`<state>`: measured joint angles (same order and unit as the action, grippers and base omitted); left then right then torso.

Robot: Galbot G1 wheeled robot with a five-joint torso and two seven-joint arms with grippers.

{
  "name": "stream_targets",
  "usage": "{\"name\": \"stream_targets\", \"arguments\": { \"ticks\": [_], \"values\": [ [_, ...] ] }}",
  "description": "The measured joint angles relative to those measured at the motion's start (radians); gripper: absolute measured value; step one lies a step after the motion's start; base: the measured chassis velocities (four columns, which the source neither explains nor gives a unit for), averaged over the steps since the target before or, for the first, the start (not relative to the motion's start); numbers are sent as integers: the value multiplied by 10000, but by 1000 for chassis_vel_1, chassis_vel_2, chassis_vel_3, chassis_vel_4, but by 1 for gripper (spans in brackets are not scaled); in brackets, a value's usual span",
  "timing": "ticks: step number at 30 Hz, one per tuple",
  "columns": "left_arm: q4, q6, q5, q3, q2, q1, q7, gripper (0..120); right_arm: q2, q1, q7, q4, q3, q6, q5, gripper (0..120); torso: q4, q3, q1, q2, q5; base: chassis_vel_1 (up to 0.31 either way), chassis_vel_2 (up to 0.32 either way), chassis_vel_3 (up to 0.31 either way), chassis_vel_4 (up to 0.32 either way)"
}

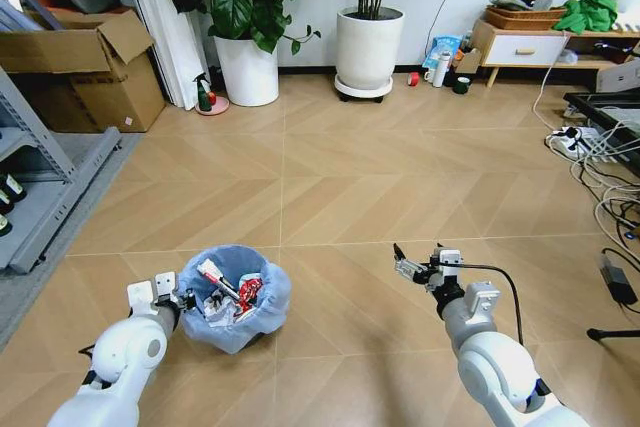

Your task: Pick up the trash bin and place the garbage on the floor into it.

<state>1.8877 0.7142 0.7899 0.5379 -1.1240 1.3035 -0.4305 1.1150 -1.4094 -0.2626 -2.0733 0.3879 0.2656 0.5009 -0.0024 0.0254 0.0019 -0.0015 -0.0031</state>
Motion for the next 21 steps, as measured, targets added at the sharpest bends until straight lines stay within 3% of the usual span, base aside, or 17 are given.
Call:
{"name": "stream_targets", "arguments": {
  "ticks": [17, 21],
  "values": [
    [-46, 16, -36, -247, -261, -39, -341, 0, -153, -144, -17, -107, 163, 16, 95, 100, 1, 0, 0, 0, 1, 0, 0, 0, 0],
    [-29, 7, -78, -279, -349, -27, -400, 18, -229, -209, -16, -174, 229, 13, 102, 100, 1, -1, 0, 0, 1, 0, 0, 0, 0]
  ]
}}
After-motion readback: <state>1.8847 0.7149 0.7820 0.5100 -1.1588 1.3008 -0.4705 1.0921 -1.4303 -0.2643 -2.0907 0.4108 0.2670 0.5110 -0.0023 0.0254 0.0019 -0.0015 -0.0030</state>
